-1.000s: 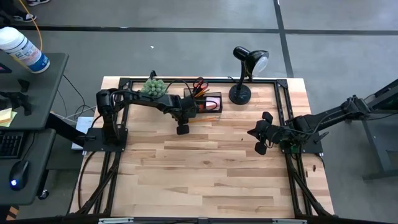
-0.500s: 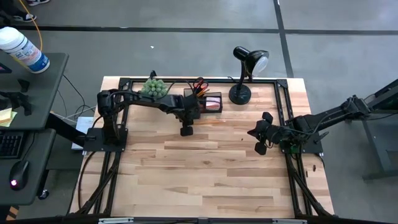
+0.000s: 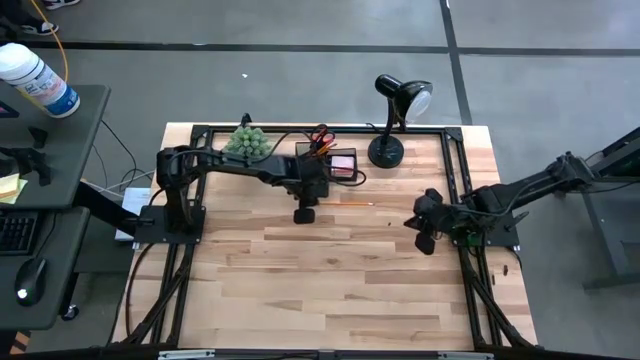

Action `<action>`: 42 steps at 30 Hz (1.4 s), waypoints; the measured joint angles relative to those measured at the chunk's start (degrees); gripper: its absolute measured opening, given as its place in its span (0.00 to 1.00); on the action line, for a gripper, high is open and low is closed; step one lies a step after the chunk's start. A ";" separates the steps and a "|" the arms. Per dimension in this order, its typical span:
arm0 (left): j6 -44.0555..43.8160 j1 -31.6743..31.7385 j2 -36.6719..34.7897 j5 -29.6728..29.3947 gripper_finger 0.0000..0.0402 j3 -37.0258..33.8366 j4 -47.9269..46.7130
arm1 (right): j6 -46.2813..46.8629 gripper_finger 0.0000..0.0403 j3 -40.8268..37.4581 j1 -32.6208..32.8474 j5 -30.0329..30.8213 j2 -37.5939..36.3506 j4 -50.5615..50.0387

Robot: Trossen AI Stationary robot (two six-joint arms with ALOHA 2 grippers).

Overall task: Pick and place office supplies into organizer
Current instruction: Put the yellow pencil into the black desk organizer

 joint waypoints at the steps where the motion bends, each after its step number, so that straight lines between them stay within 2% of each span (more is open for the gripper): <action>1: 0.16 0.02 -0.04 -0.02 0.00 0.41 -0.08 | 1.33 0.00 0.00 1.23 -0.41 -0.82 -0.53; 7: 0.28 0.08 -0.99 -0.03 0.00 1.82 0.08 | 15.98 0.00 0.00 12.10 4.82 -7.22 -14.81; 11: 0.25 0.07 -3.05 0.12 0.00 1.79 -0.10 | 27.39 0.01 0.00 19.31 13.88 -12.63 -22.96; 14: 0.11 0.07 -4.82 0.07 0.00 1.77 -0.10 | 30.21 0.00 0.00 21.77 21.96 -15.55 -23.91; 21: -1.14 0.05 -9.23 -0.04 0.00 1.77 0.28 | 26.40 0.01 -0.02 18.98 29.96 -17.26 -23.73; 25: -2.52 0.02 -11.83 -0.06 0.00 1.77 0.93 | 25.28 0.00 -0.02 16.10 31.04 -17.26 -21.62; 29: -3.75 0.00 -14.21 -0.07 0.00 1.77 2.65 | 19.80 0.01 -0.02 13.90 31.50 -17.26 -13.86; 35: -6.36 0.02 -16.38 0.32 0.00 1.75 7.69 | 11.06 0.06 -0.04 11.45 37.20 -17.19 -4.60; 39: -7.14 -0.32 -17.22 1.20 0.00 1.74 13.09 | 5.17 0.12 -0.11 9.60 37.29 -17.19 2.61; 42: -8.04 -0.37 -17.15 3.07 0.00 1.74 16.25 | -2.42 0.19 -0.11 8.21 36.45 -17.14 11.91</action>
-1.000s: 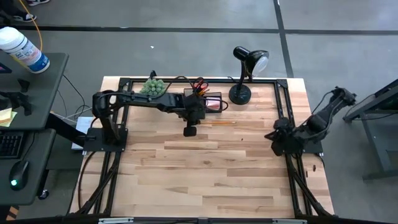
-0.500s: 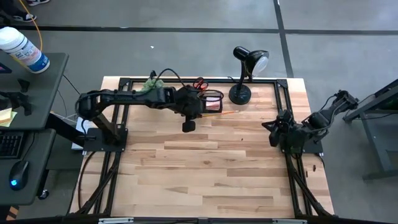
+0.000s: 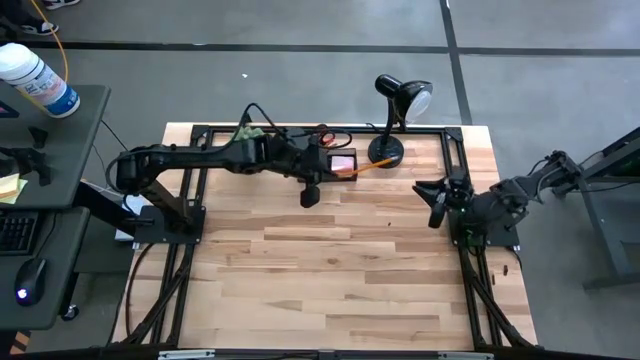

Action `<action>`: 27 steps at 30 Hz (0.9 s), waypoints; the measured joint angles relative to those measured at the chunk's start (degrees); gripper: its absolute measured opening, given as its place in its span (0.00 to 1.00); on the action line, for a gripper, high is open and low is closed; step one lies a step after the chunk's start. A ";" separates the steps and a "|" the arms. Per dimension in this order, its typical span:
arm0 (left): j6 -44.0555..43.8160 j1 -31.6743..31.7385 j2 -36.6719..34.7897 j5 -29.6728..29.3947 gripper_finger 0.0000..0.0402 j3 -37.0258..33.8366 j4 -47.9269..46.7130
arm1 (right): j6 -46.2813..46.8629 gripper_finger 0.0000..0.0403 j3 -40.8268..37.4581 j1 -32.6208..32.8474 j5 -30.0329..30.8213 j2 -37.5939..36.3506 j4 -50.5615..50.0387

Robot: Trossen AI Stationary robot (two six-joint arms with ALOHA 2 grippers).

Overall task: Pick and place office supplies into organizer
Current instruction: Put the yellow pencil into the black desk organizer

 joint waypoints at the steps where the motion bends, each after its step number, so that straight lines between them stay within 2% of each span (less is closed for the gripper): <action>1: 0.00 0.00 0.00 0.60 0.00 0.00 1.01 | -3.31 0.22 0.00 -0.57 -0.50 -0.01 3.37; 8: 0.04 0.00 0.04 0.74 0.00 0.00 1.96 | -22.39 0.38 0.00 -5.11 -1.24 0.91 21.24; 12: 0.07 0.00 0.04 0.81 0.00 0.00 3.29 | -28.57 0.44 0.00 -8.98 -7.25 2.45 27.11; 18: 0.33 0.00 0.04 0.96 0.00 0.00 3.84 | -28.89 0.44 0.00 -14.88 -17.58 6.51 33.99; 24: 0.40 0.01 0.04 1.41 0.00 0.00 3.89 | -28.11 0.45 0.00 -20.62 -22.44 9.39 40.60; 27: 0.39 0.02 0.06 1.43 0.00 0.00 3.89 | -26.08 0.45 0.00 -23.60 -26.85 10.63 42.36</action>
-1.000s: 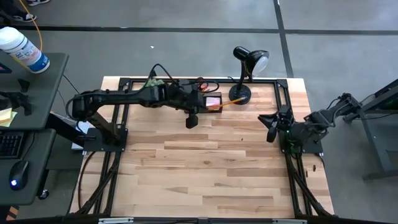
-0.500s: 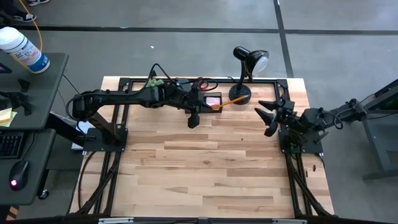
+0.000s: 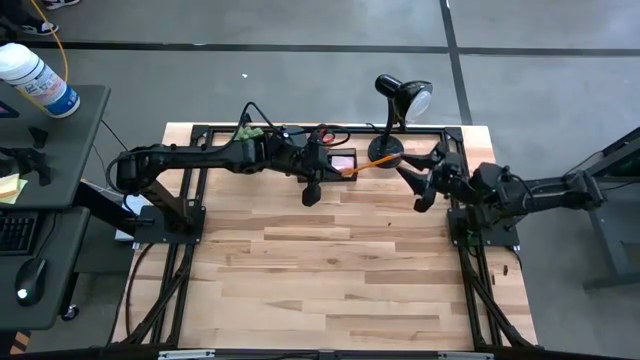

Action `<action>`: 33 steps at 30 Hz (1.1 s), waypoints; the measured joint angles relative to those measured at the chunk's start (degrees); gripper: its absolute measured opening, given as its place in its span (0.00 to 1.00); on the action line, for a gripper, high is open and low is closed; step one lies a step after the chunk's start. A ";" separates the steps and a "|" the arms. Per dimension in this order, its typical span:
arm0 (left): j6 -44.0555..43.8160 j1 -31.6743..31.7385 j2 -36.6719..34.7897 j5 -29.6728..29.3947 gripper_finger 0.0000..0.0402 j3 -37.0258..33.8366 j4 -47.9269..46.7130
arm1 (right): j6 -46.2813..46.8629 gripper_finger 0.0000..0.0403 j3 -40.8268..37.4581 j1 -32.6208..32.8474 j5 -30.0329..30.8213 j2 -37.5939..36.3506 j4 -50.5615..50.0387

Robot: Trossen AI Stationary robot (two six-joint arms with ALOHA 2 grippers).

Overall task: Pick and place office supplies into organizer
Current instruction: Put the yellow pencil into the black desk organizer

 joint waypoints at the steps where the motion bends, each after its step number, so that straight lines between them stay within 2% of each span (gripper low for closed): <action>1: 0.00 -0.01 -0.01 0.00 0.00 0.00 0.00 | 0.82 0.45 0.00 -0.92 -1.67 0.43 0.44; 16: 0.22 0.07 0.03 0.83 0.00 0.00 0.00 | 7.19 0.45 0.06 -9.70 -15.44 5.16 10.49; 21: 0.24 0.07 0.03 0.81 0.00 0.00 0.00 | 8.03 0.44 0.09 -10.56 -17.43 6.11 11.29; 25: 0.24 0.07 0.03 1.02 0.00 0.00 -0.02 | 7.99 0.38 0.09 -10.55 -17.69 6.34 11.27; 33: 0.97 0.07 0.03 1.03 0.00 0.00 -0.02 | 7.48 0.15 0.09 -10.55 -19.24 6.34 11.23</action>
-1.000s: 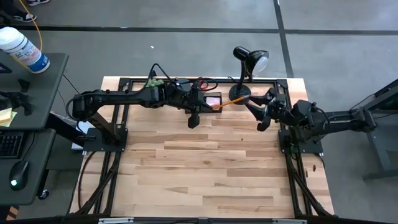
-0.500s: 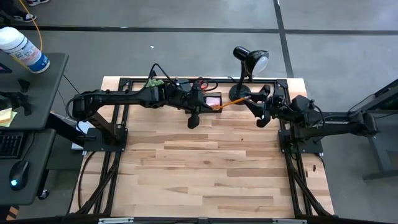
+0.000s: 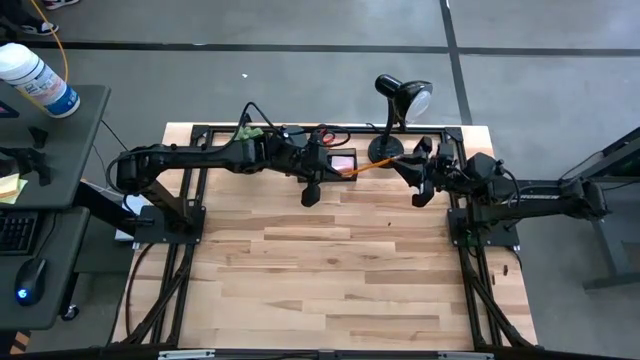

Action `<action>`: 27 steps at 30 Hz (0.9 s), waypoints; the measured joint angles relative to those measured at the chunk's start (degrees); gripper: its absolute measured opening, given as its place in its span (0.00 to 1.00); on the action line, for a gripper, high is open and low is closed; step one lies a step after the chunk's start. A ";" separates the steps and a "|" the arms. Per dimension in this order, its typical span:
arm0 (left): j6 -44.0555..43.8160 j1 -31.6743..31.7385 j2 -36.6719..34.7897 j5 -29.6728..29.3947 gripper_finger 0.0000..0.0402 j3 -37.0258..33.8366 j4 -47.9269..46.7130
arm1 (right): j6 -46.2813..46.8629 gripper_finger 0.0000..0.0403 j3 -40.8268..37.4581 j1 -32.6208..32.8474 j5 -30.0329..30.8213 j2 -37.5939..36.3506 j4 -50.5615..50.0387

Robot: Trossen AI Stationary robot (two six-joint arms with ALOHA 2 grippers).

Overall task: Pick and place office supplies into organizer
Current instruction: Put the yellow pencil into the black desk organizer

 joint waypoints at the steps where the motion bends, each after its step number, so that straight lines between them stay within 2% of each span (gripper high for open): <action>1: 0.19 0.00 0.00 0.00 0.00 0.00 0.00 | -0.08 0.12 0.00 0.00 0.00 0.00 0.00; 6: 0.19 -0.04 0.00 0.19 0.00 0.00 -0.06 | -0.30 0.03 0.00 -0.02 0.33 0.13 -0.10; 27: 1.76 -0.04 0.02 -1.14 0.00 -0.04 -0.59 | 0.59 0.03 0.00 -0.02 0.31 0.46 -0.13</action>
